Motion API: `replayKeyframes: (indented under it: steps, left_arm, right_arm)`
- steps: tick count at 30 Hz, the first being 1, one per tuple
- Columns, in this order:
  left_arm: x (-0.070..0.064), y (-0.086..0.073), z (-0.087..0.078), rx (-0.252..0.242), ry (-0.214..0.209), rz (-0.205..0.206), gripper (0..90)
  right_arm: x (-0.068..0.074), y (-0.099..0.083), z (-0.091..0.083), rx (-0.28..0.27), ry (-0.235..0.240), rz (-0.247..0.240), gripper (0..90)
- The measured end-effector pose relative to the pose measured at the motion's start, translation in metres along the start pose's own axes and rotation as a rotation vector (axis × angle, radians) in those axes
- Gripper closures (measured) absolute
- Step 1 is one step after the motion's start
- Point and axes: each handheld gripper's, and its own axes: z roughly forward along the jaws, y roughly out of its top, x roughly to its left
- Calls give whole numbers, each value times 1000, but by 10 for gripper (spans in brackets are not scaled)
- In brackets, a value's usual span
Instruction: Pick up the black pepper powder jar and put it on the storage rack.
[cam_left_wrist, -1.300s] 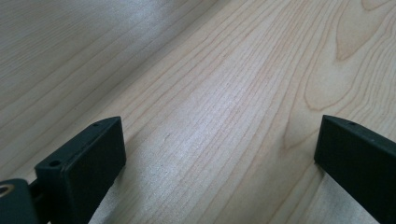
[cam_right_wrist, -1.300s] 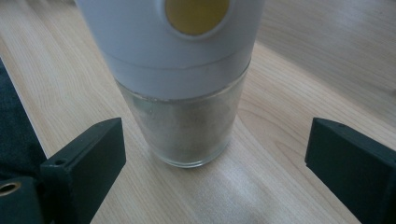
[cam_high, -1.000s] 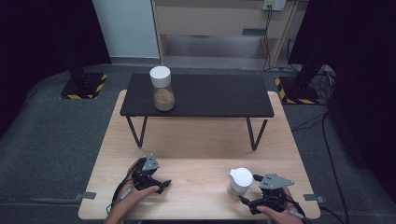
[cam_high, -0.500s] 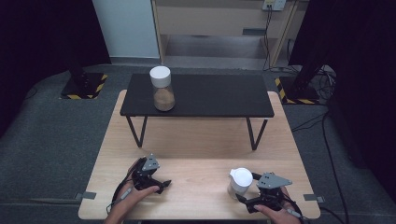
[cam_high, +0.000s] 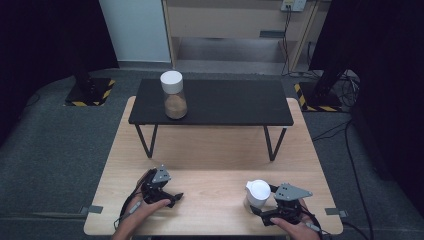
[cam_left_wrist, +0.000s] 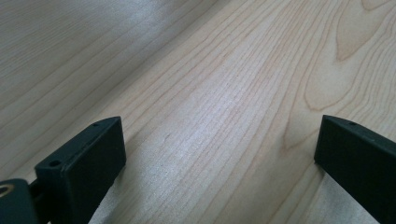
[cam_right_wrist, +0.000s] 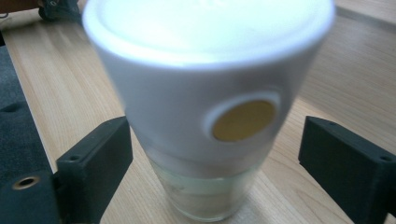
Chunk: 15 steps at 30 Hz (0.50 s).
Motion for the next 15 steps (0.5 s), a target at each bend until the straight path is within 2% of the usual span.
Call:
replayKeyframes:
  steps: [6, 9, 15]
  left_arm:
    - [0, 0, 0, 0, 0, 0, 5]
    - [0, 0, 0, 0, 0, 0, 5]
    - [0, 0, 0, 0, 0, 0, 5]
  right_arm:
    - [3, 4, 5, 13, -8, -5, 206]
    - [3, 4, 7, 11, 0, -8, 235]
    - [9, 4, 7, -5, -17, -27, 307]
